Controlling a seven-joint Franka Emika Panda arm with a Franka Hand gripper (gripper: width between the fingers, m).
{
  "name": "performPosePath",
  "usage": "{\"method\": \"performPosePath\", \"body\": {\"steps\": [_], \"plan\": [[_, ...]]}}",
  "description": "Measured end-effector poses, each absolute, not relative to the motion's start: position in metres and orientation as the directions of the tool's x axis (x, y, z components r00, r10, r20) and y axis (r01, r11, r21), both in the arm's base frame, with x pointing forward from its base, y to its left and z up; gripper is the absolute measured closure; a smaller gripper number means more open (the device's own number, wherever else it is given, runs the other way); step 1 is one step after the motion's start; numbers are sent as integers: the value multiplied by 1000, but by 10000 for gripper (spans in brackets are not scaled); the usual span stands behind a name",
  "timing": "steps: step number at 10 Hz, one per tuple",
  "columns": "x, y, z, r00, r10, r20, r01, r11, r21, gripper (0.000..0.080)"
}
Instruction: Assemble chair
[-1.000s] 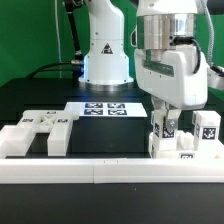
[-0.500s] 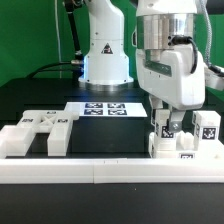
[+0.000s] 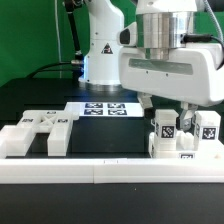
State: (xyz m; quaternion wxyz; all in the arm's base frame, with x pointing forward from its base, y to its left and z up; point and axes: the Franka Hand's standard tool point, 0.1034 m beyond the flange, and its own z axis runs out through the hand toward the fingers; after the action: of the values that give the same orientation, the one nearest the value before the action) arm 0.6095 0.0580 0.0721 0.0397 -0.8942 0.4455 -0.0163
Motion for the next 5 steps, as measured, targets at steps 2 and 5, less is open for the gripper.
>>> {"method": "performPosePath", "body": {"steps": [2, 5], "plan": [[610, 56, 72, 729, -684, 10, -681, -727, -86, 151], [609, 55, 70, 863, -505, 27, -502, -861, -77, 151]]}}
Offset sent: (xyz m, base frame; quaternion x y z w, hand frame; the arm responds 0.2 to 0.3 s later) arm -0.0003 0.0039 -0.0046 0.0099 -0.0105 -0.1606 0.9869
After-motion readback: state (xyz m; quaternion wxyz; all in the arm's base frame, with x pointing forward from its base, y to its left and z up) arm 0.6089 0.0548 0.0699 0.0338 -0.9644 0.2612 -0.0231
